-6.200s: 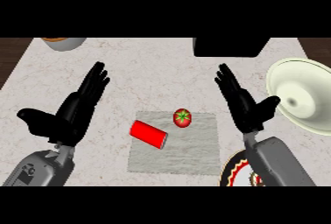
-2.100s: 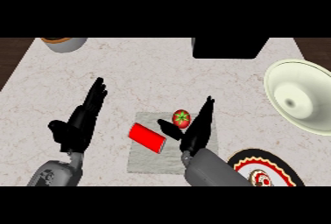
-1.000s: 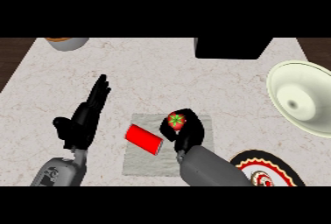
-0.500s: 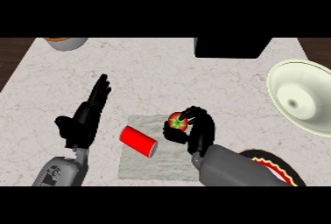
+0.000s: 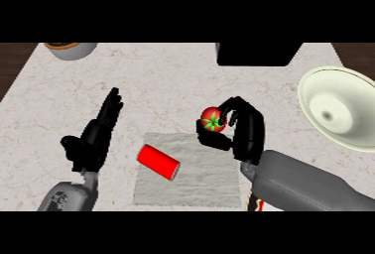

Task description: Pick the tomato from the placemat and place it in the bowl

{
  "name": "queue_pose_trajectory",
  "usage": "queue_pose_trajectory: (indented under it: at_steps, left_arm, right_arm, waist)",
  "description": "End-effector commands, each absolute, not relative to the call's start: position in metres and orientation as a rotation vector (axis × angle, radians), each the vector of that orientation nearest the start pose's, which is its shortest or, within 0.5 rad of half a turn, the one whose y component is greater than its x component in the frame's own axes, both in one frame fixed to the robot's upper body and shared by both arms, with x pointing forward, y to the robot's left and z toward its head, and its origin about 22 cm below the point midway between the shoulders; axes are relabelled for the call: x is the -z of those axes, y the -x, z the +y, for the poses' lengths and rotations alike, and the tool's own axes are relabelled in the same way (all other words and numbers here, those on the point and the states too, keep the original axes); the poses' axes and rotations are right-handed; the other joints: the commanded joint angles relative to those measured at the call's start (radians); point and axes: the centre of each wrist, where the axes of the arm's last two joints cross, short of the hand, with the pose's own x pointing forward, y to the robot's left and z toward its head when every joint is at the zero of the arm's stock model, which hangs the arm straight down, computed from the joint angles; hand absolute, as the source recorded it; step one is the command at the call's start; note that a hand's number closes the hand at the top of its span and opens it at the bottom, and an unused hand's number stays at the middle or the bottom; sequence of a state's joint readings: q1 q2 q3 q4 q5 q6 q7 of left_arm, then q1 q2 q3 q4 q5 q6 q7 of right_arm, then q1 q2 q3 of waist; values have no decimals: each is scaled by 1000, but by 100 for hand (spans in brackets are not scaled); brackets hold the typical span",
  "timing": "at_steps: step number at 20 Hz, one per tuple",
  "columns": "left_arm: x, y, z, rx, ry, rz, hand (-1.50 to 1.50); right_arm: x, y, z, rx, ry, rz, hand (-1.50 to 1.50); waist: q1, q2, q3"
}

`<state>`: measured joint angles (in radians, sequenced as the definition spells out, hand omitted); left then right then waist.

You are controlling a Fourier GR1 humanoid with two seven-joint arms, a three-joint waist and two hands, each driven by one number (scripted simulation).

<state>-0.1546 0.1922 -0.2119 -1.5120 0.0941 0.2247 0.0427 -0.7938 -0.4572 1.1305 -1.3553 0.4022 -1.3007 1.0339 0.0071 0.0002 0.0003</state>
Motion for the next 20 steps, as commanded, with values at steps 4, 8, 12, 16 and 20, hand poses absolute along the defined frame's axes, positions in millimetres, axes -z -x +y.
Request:
queue_pose_trajectory:
  at_steps: [4,8,12,16,20]
  left_arm:
    - [-12,-268,216,76,-86,-1568,0]
    - [-41,-290,213,97,-91,-1585,0]
    - [-25,-280,228,93,-86,-1592,0]
    - [-27,-278,222,110,-65,-1595,0]
    - [-44,-279,219,111,-72,-1588,0]
  right_arm:
    - [-130,-317,-102,-276,887,-1760,150]
    - [-162,-321,-104,-265,979,-1677,150]
    - [-206,-340,-121,-190,1063,-1637,150]
    - [-235,-340,-133,-143,1080,-1617,150]
    - [-238,-353,-166,-127,1173,-1546,150]
  waist:
    - [-30,-13,-3]
    - [-40,-14,-2]
    - [-14,-3,-2]
    - [-13,-4,-1]
    - [-5,-2,-1]
